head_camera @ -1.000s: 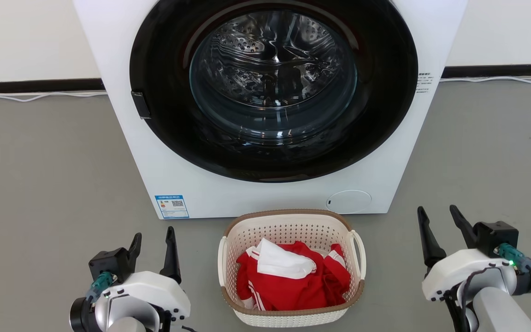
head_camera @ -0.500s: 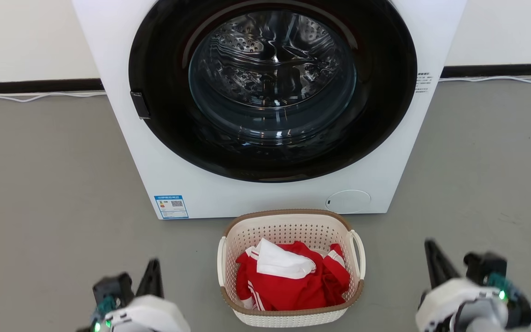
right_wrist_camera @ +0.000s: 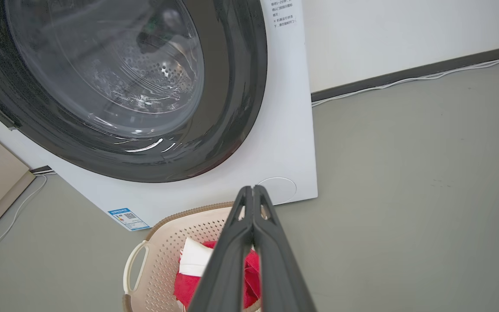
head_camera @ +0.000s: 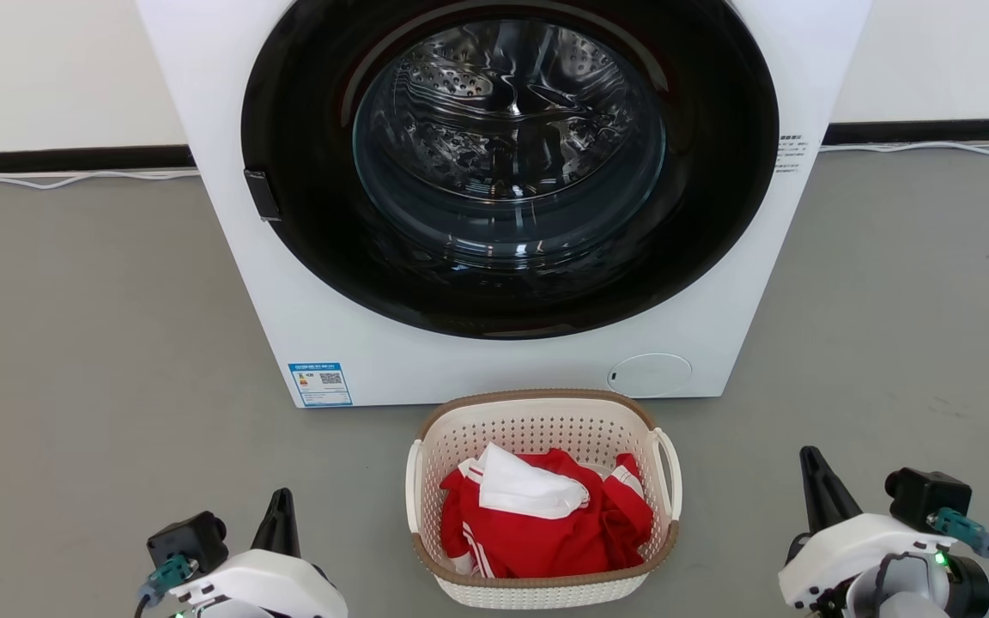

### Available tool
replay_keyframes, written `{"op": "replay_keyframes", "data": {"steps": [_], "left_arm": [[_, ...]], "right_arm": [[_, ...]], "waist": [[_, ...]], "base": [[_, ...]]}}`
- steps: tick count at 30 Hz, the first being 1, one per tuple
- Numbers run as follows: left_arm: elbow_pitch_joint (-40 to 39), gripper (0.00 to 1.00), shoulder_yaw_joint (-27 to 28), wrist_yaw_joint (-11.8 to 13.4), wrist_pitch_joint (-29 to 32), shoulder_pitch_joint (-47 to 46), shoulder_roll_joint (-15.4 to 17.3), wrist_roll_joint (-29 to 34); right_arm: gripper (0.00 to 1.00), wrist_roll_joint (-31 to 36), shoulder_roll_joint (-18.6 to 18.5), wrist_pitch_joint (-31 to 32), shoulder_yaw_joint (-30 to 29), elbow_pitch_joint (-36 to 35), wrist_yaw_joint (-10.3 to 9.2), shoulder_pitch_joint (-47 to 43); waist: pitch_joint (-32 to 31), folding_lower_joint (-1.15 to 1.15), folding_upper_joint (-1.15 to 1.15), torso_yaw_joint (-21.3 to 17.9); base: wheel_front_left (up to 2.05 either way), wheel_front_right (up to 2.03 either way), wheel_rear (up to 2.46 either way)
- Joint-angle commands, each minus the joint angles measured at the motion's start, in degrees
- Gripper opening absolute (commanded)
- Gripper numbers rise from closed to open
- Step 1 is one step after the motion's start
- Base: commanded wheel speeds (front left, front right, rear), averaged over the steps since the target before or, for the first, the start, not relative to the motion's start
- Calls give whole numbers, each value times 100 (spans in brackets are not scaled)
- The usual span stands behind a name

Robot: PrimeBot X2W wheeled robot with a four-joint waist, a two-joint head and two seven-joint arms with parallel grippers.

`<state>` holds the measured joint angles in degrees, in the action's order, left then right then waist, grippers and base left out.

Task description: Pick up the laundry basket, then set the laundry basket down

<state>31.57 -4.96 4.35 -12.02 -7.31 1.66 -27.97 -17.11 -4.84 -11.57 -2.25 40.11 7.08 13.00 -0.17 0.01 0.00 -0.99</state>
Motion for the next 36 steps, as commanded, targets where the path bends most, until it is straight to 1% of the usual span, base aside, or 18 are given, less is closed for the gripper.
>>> {"op": "replay_keyframes", "data": {"steps": [1, 36], "left_arm": [[-189, 0, 71, -72, 22, -170, 23, -127], [-680, 0, 406, -420, 592, -80, 54, -2096]], "right_arm": [[0, -162, -39, 30, -33, -202, 5, 147], [0, -2461, 34, 579, -150, -961, 16, -117]], "waist": [[1, -1, 0, 2], [11, -1, 0, 32]], "base": [[0, 0, 0], [0, 0, 0]]}}
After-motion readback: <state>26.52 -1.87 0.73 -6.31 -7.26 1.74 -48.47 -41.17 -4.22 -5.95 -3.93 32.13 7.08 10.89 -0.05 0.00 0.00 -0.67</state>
